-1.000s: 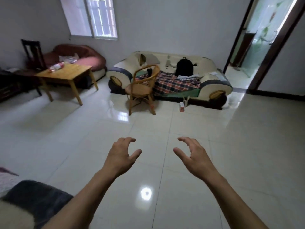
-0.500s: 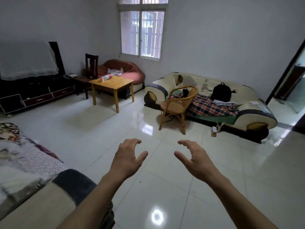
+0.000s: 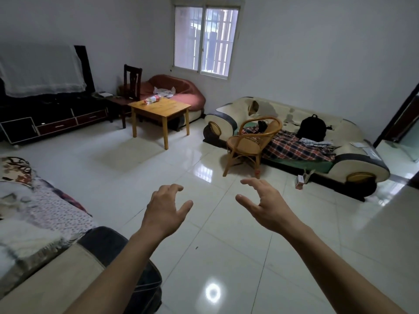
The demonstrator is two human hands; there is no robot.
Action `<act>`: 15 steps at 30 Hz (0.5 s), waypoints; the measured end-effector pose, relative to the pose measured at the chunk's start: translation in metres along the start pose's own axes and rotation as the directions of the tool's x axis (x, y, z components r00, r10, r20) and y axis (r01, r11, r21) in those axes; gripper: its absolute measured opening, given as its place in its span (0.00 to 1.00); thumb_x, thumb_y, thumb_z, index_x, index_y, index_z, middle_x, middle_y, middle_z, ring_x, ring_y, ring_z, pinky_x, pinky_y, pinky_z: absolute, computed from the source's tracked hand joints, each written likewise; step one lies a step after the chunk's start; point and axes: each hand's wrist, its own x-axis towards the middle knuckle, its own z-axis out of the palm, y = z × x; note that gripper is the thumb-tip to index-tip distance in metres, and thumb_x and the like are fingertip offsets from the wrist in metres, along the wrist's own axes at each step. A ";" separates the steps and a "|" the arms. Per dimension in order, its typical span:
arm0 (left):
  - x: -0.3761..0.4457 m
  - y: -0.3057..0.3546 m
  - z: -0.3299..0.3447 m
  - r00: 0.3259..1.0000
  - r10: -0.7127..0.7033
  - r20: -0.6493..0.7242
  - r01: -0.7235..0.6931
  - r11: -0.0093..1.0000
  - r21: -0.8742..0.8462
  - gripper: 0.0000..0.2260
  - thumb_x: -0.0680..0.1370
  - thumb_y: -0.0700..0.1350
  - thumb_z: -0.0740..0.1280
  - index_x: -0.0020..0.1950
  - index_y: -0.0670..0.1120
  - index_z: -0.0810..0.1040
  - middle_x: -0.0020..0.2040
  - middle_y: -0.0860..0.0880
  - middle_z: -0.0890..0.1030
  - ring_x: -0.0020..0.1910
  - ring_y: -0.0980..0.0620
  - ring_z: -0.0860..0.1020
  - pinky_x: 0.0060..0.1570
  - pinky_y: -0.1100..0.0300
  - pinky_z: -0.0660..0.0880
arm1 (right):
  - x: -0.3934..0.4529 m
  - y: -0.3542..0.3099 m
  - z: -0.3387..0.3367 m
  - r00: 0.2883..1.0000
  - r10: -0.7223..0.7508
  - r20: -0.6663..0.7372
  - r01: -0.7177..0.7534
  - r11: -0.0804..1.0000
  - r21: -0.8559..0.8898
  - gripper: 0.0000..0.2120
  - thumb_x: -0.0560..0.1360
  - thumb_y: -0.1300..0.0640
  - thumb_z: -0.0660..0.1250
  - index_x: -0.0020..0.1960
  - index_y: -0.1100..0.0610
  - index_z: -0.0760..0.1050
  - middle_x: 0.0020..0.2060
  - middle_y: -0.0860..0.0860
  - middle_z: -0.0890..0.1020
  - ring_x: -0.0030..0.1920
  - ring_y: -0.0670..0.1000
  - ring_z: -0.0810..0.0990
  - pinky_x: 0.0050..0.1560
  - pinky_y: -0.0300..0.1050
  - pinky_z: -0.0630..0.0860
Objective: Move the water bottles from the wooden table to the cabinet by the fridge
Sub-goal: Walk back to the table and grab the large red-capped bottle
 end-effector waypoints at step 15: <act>0.170 0.022 0.070 0.999 0.010 0.046 -0.014 0.997 0.082 0.24 0.77 0.59 0.67 0.71 0.52 0.70 0.69 0.51 0.73 0.67 0.49 0.70 0.63 0.52 0.72 | 0.166 0.098 -0.004 1.000 0.022 -0.013 -0.021 0.998 0.054 0.26 0.77 0.40 0.65 0.72 0.46 0.67 0.71 0.47 0.70 0.71 0.49 0.68 0.69 0.49 0.70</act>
